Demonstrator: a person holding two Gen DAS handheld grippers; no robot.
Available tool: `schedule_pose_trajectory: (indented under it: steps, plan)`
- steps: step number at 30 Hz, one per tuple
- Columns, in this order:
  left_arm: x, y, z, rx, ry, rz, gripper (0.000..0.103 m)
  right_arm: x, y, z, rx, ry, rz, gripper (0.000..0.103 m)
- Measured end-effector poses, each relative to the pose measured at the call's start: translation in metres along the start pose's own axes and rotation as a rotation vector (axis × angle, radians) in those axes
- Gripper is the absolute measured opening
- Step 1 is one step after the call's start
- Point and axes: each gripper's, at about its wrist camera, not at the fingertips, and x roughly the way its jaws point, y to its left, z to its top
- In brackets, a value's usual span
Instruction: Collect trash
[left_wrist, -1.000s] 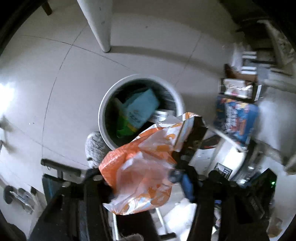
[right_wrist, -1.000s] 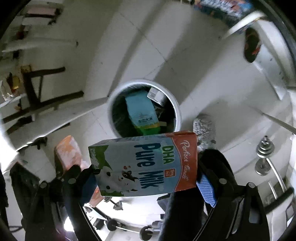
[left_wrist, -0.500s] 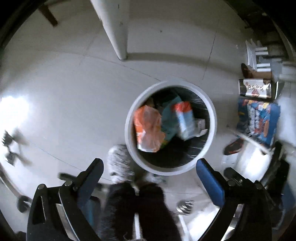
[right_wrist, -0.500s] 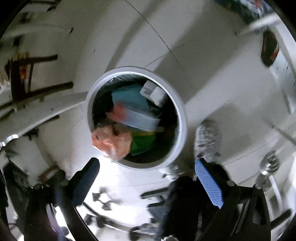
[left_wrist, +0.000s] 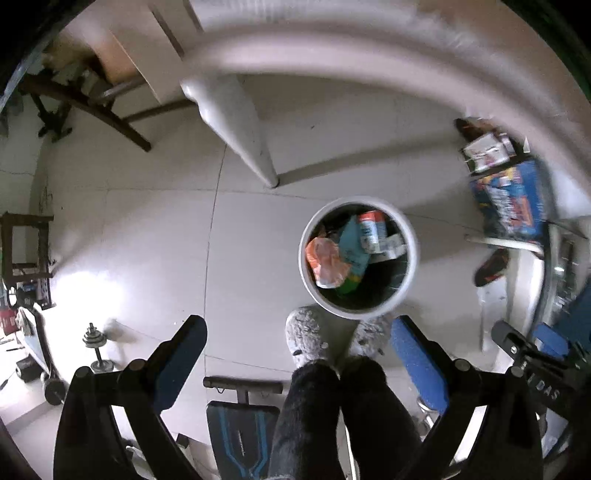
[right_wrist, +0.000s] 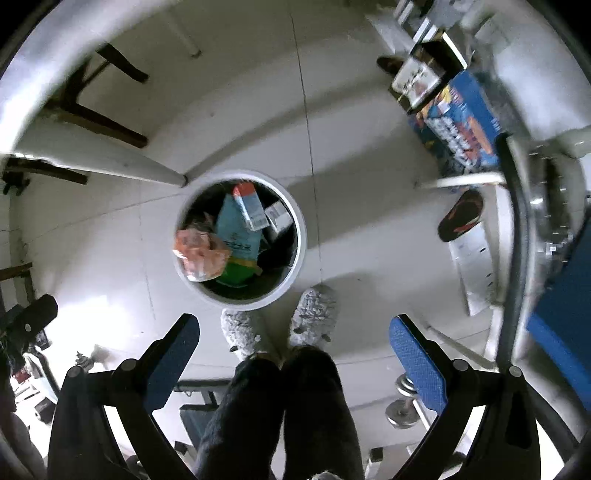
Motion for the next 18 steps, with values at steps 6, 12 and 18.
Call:
schedule_pose_trajectory:
  steps: [6, 12, 18]
  plan:
    - [-0.102, -0.006, -0.017, 0.051, -0.06, -0.028, 0.102, -0.108, 0.001, -0.021, -0.005, -0.04, 0.04, 0.103]
    - [-0.182, -0.015, -0.029, 0.096, -0.1, -0.073, 0.102, -0.211, -0.001, -0.045, -0.031, -0.072, 0.101, 0.103]
    - [-0.249, -0.016, -0.041, 0.099, -0.137, -0.15, 0.102, -0.302, -0.009, -0.065, -0.057, -0.101, 0.173, 0.103]
